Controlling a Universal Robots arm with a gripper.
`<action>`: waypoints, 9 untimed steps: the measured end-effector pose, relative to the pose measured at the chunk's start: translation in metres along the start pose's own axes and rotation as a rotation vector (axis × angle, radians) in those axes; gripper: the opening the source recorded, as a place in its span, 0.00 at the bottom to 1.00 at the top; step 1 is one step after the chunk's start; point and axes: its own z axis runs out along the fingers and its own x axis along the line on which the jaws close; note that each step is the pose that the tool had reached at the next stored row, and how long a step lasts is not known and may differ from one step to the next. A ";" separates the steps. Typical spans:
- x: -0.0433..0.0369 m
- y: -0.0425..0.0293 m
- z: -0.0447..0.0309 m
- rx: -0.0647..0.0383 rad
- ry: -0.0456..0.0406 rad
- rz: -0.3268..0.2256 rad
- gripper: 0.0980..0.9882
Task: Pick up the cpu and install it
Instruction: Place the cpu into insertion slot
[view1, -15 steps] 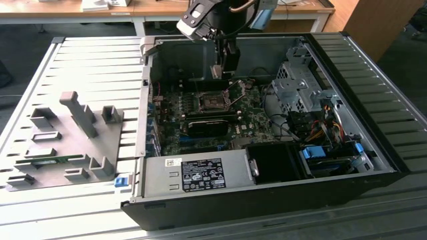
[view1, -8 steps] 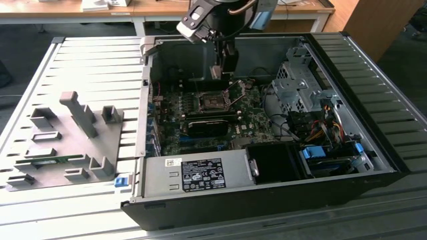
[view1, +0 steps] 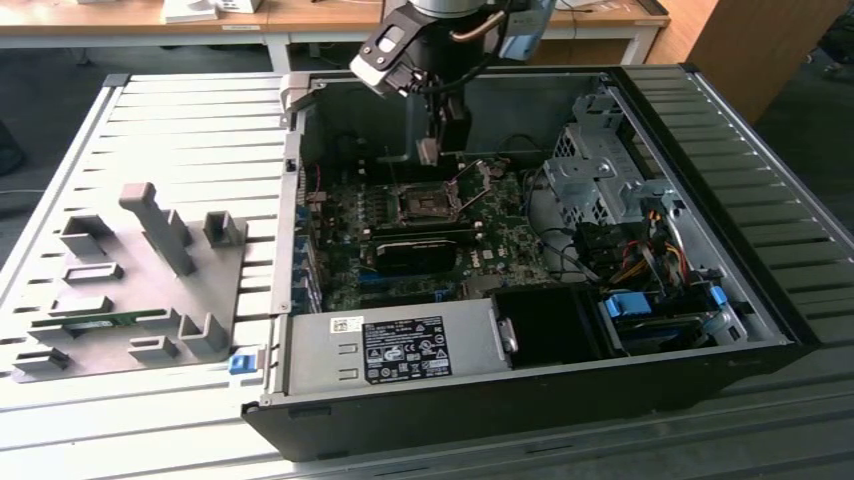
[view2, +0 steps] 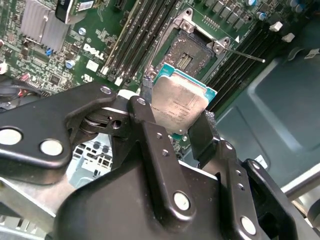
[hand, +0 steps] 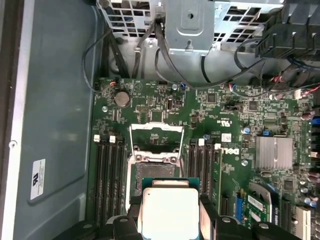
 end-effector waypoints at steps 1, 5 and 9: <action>0.0004 0.0000 0.0012 0.000 0.0001 0.000 0.49; 0.0018 -0.0002 0.0049 0.000 0.0001 0.000 0.49; 0.0030 -0.0006 0.0105 -0.003 -0.0001 -0.001 0.49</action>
